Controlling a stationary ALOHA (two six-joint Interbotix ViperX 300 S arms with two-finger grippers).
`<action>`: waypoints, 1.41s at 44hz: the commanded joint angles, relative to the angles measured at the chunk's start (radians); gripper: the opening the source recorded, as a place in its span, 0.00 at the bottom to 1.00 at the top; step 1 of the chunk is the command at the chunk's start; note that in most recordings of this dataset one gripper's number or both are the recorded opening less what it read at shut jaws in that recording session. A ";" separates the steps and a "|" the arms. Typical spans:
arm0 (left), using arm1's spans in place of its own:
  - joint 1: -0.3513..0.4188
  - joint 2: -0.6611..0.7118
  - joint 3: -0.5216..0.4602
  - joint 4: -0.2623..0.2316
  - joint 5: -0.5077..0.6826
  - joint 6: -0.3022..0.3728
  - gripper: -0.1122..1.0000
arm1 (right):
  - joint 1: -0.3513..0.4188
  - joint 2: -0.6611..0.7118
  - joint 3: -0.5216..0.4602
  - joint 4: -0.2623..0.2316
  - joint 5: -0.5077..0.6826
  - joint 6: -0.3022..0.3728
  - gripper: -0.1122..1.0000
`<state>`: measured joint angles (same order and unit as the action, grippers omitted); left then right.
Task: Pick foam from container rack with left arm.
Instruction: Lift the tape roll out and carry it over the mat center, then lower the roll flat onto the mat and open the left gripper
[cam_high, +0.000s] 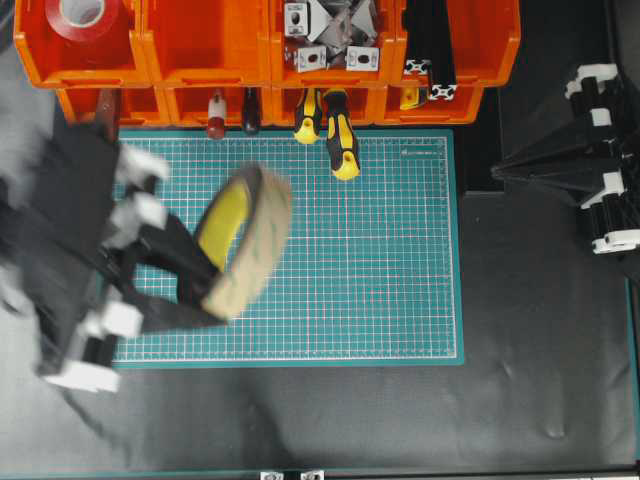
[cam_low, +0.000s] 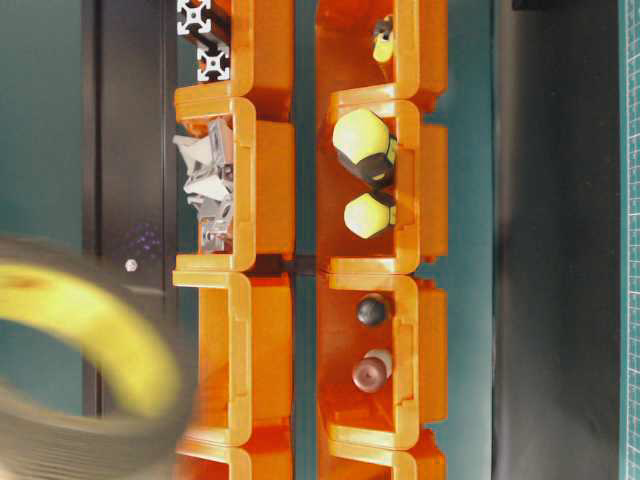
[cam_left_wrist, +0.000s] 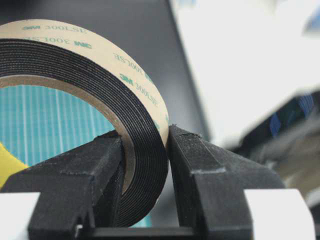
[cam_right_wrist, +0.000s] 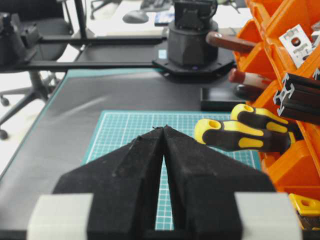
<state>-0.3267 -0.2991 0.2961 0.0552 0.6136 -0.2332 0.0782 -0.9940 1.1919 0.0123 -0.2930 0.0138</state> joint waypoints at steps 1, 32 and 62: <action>-0.014 0.077 -0.048 0.005 0.089 0.011 0.34 | 0.002 0.003 -0.026 0.008 -0.008 0.002 0.11; 0.002 0.313 -0.054 0.011 0.267 0.155 0.34 | 0.002 0.003 -0.032 0.014 -0.009 0.048 0.11; 0.051 0.307 -0.026 0.011 0.305 0.153 0.88 | 0.003 0.003 -0.032 0.012 -0.009 0.048 0.11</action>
<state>-0.2777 0.0322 0.2746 0.0644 0.9204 -0.0767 0.0782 -0.9971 1.1919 0.0215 -0.2930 0.0598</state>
